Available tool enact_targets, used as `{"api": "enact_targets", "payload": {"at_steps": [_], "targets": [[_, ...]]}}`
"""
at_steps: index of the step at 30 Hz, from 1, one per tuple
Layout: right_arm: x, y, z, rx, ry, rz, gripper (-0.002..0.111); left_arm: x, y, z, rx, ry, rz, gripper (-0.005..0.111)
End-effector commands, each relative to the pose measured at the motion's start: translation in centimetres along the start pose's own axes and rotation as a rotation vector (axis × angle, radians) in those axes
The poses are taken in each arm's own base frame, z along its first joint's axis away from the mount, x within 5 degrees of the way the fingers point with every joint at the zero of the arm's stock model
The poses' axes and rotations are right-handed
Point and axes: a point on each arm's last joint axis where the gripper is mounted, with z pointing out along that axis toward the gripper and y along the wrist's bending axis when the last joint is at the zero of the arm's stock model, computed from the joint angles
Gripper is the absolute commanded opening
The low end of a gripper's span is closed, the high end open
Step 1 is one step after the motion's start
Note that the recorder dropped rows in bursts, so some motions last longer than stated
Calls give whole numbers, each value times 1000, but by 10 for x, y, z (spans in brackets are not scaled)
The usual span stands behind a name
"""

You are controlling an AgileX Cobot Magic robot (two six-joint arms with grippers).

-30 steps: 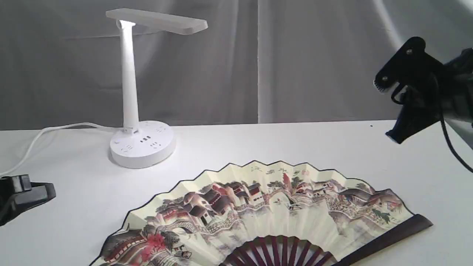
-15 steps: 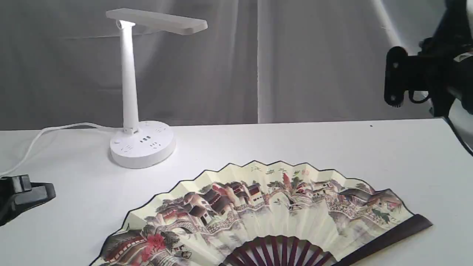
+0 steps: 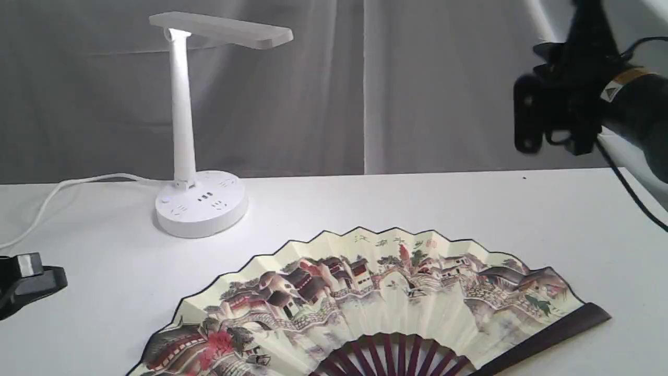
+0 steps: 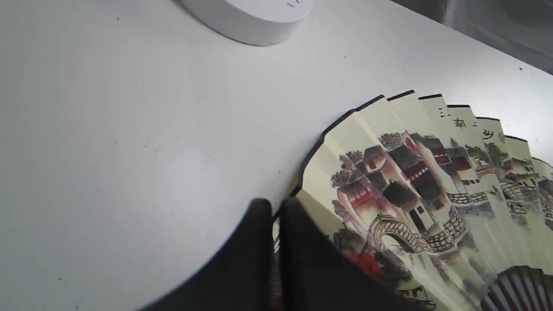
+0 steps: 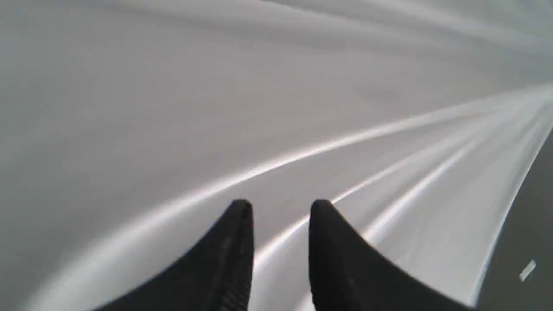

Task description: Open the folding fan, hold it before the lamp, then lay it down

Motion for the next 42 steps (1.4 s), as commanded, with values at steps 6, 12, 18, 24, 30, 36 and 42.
{"api": "enact_targets", "payload": {"at_steps": [6,12,18,24,30,36,42], "targets": [[38,13,-8,318,414,2245,18,-3,-3,-2,0,-13,-35,3],[8,-4,14,-116,286,1863,5,-3,-3,-2,0,-13,-35,3],[-4,-31,29,-545,630,1517,0,-3,-3,-2,0,-13,-39,3],[-8,-45,26,-775,714,1258,0,-5,-3,-2,0,-16,-32,3],[2,-44,21,-739,802,1163,0,-15,-7,-20,-136,-60,38,0],[5,-33,21,-743,818,1158,0,-25,-24,-48,-341,-121,134,0],[5,-19,19,-784,843,1167,0,-33,-45,-47,-507,-220,194,0]]}}
